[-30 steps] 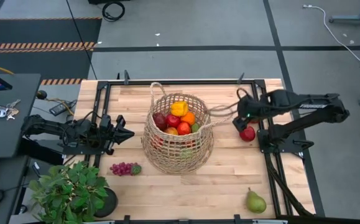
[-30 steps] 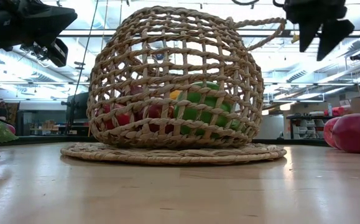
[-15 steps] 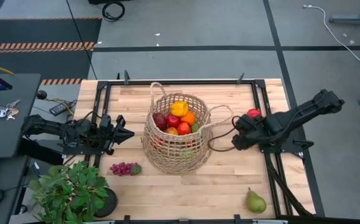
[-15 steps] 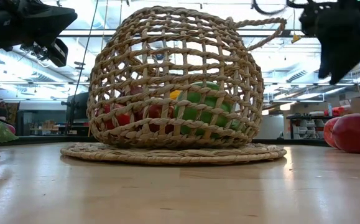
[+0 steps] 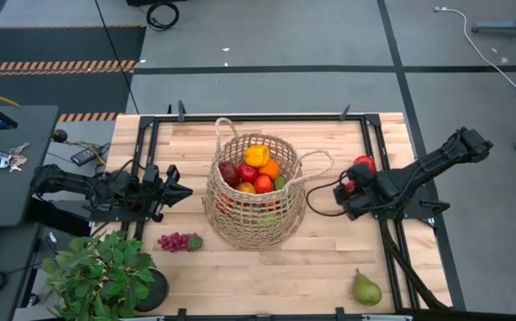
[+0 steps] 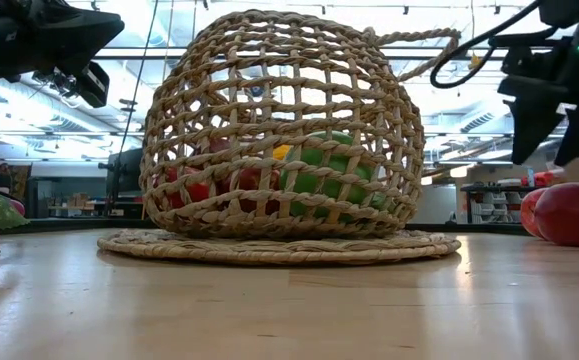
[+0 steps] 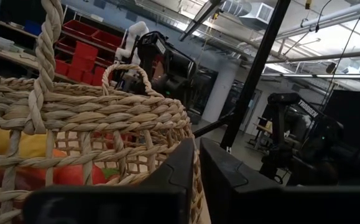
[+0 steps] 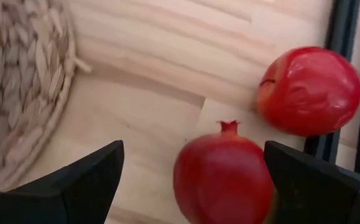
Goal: Build produce basket
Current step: Put the red pomegranate into the brown basket
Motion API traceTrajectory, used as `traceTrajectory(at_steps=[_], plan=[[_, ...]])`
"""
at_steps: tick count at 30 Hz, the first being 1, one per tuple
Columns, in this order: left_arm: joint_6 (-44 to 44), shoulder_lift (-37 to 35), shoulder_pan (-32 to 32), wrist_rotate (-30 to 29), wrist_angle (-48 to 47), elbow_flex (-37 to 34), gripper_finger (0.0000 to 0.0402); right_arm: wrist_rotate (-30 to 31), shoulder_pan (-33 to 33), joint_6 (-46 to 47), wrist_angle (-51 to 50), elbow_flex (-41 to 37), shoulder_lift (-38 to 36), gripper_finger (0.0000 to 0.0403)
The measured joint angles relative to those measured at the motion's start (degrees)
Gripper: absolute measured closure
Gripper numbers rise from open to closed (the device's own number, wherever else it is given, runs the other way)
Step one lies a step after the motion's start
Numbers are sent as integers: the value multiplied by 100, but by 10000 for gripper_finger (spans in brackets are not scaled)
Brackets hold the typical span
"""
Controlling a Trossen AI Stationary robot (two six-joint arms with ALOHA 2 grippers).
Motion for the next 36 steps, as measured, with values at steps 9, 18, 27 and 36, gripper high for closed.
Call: traceTrajectory(at_steps=[9, 18, 27, 36], plan=[[-2, 1, -2, -1, 0, 0, 373, 179, -141, -7, 60, -94, 136, 15], [0, 2, -1, 1, 0, 0, 366, -738, -234, -1366, 468, -203, 455, 46], [0, 2, -2, 1, 0, 0, 372, -1021, -576, -1906, 673, -192, 475, 50], [-2, 2, -2, -1, 0, 0, 369, -1468, -611, -3100, 2575, -212, 479, 51]])
